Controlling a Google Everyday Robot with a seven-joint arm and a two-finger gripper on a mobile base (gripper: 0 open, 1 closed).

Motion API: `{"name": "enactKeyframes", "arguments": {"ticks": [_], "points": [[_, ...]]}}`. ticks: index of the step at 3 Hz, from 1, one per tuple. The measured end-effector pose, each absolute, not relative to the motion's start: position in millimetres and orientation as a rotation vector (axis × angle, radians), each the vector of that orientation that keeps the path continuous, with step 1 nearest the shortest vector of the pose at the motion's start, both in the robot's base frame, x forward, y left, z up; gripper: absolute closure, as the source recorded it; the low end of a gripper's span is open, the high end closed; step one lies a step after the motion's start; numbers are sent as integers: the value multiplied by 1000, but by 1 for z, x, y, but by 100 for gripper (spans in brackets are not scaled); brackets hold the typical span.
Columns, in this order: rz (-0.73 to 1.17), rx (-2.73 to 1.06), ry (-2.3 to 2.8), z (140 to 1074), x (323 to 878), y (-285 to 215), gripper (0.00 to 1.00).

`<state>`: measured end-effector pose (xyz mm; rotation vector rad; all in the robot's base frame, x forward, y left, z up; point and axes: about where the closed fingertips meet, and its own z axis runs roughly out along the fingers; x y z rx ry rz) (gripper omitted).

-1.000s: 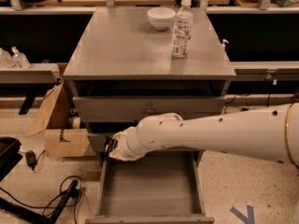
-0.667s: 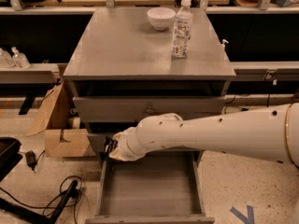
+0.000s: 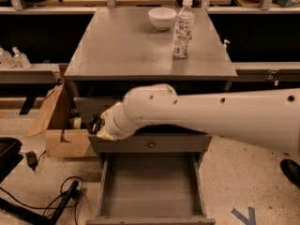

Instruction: Pick rxbar chocolate from bottom drawer and place on counter

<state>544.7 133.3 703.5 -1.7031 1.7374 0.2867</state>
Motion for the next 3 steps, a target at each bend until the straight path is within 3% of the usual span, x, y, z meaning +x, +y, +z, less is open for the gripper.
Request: {"name": "enactKeyframes", "arguments": {"ticks": [1,3], "points": [[205,-1687,1712,809,565,152,100],[65,-1724,1685,925,624,172,100]]}}
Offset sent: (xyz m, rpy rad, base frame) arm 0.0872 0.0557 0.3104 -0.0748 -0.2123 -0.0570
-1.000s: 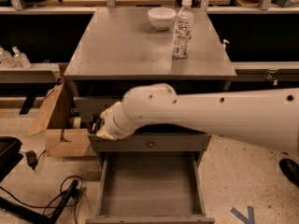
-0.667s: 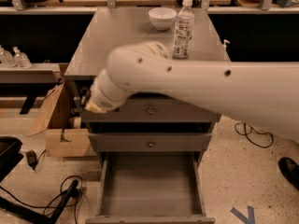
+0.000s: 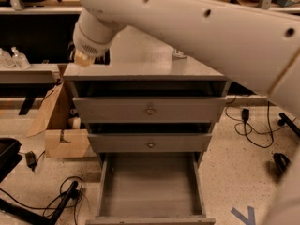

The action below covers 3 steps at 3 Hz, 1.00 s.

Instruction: Pick rxbar chocolate from bottom drawer and place on counter

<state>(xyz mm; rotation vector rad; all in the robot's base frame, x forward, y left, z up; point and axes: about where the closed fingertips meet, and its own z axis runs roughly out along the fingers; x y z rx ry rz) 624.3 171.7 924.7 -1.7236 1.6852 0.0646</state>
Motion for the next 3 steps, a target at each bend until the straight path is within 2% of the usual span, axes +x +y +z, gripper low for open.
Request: {"name": "enactKeyframes", "arguments": {"ticks": [3], "points": [[-101,-1702,1431,996,766,175,100]]}}
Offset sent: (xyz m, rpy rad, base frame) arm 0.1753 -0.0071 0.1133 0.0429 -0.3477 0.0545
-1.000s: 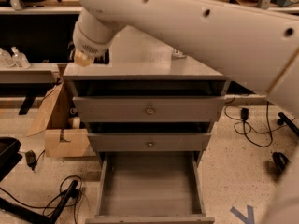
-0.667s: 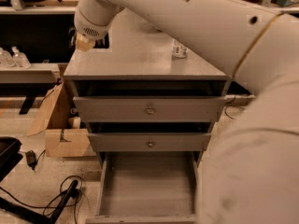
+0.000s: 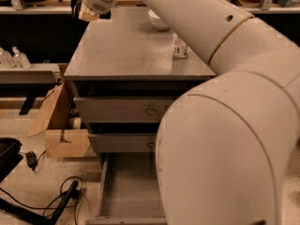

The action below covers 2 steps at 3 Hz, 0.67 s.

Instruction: Pick rxbar chocolate from bottom drawer and place on counter

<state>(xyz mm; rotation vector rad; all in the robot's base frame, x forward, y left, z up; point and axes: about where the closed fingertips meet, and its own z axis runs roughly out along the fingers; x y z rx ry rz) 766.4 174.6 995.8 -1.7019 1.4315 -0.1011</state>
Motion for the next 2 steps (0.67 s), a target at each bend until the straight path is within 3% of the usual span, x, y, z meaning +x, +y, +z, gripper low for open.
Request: {"name": "enactKeyframes", "arguments": {"ticks": [2], "points": [[-174,-1621,1430,979,826,149,100]]}}
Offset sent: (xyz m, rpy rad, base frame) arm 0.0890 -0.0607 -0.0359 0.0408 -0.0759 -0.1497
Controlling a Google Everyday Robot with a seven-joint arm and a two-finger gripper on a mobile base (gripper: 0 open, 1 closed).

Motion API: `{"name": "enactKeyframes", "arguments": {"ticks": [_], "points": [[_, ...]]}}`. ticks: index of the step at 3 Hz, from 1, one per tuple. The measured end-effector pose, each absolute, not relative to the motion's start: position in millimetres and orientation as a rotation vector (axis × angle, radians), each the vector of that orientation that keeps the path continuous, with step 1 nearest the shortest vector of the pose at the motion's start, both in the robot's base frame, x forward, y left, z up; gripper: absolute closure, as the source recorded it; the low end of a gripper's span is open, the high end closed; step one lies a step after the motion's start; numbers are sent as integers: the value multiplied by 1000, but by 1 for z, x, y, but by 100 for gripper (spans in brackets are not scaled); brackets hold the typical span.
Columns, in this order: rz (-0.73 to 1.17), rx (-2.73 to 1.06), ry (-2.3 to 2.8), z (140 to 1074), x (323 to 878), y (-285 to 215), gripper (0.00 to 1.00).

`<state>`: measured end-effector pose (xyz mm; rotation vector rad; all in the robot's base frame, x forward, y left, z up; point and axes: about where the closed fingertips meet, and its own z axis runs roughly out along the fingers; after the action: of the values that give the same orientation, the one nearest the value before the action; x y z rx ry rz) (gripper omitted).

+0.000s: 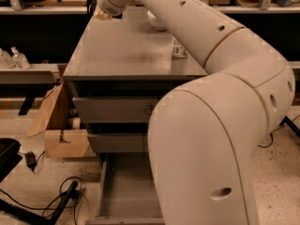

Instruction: Pick rxbar chocolate from bottom drawer and place on counter

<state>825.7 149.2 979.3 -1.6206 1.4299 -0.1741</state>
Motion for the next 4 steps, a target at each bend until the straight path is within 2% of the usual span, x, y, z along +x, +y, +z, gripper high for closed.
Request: {"name": "enactKeyframes", "arguments": {"ticks": [1,4], "points": [[-174,-1617,1436,975,828,148,86],[-166,-1628,1439,967,829,153,14]]}}
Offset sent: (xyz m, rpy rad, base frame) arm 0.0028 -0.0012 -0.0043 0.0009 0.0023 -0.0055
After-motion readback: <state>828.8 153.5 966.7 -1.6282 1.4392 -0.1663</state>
